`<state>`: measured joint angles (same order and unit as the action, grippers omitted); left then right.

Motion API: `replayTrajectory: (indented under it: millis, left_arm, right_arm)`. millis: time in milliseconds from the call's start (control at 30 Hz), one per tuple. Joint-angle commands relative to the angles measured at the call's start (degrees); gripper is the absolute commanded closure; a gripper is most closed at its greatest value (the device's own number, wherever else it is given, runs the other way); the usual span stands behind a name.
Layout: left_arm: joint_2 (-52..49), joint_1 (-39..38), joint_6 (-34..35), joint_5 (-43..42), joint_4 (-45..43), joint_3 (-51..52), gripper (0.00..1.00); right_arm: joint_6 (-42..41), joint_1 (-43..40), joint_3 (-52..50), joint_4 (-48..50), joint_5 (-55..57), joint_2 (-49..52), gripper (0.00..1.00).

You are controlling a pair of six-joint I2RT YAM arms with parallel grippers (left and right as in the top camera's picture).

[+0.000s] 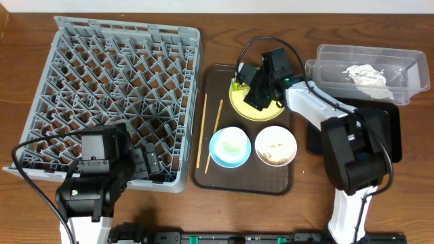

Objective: Sort waste into correct bins and load items into the dishwasher
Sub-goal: 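Grasp the green snack wrapper and drop it into the clear bin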

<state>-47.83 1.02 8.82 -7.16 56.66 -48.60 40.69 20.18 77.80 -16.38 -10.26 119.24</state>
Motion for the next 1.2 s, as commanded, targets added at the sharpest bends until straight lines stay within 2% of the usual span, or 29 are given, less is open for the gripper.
replayTrajectory:
  millis: [0,67,133,167,200,233,267,367,467,600,667,800,867,933,1167]
  left_arm:
    - [0.0,0.2,0.1,-0.2,0.3,-1.2,0.01]
    - [0.0,0.2,0.1,-0.2,0.3,-1.2,0.01]
    - [0.0,0.2,0.1,-0.2,0.3,-1.2,0.01]
    - [0.0,0.2,0.1,-0.2,0.3,-1.2,0.01]
    - [0.0,0.2,0.1,-0.2,0.3,-1.2,0.01]
    - [0.0,0.2,0.1,-0.2,0.3,-1.2,0.01]
    - [0.0,0.2,0.1,-0.2,0.3,-1.2,0.01]
    - [0.0,0.2,0.1,-0.2,0.3,-1.2,0.01]
    - [0.0,0.2,0.1,-0.2,0.3,-1.2,0.01]
    - [0.0,0.2,0.1,-0.2,0.3,-1.2,0.01]
    - [0.0,0.2,0.1,-0.2,0.3,-1.2,0.02]
    - [0.0,0.2,0.1,-0.2,0.3,-1.2,0.01]
    - [0.0,0.2,0.1,-0.2,0.3,-1.2,0.01]
    - [0.0,0.2,0.1,-0.2,0.3,-1.2,0.01]
    - [0.0,0.2,0.1,-0.2,0.3,-1.2,0.01]
  right_arm:
    - [0.5,0.5,0.2,0.9,-0.1,2.8,0.20]
    - [0.5,0.5,0.2,1.0,-0.1,3.0,0.22]
    - [0.5,0.5,0.2,1.0,0.0,3.0,0.31]
    - [0.5,0.5,0.2,0.7,0.0,3.0,0.41]
    - [-0.5,0.5,0.2,0.5,0.0,3.0,0.58]
    - [-3.3,0.5,0.2,0.3,0.0,2.9,0.70]
    - [-6.3,0.5,0.2,0.1,0.0,2.9,0.76]
    - [-16.3,0.4,0.2,-1.0,0.0,1.9,0.90]
    - [-19.5,0.4,0.2,-2.8,0.0,-0.7,0.97]
    - [-23.7,0.3,0.2,-7.0,0.3,-8.0,0.99]
    - [-28.2,-0.1,0.2,-7.6,3.1,-11.5,0.99]
    - [-46.0,-3.9,0.2,-8.0,16.2,-20.9,0.99]
    - [-62.5,-8.5,0.2,-9.2,28.0,-25.2,0.99]
    - [-70.4,-12.1,0.2,-8.7,32.2,-25.7,0.99]
    - [-81.0,-19.7,0.2,-8.8,32.5,-23.4,0.99]
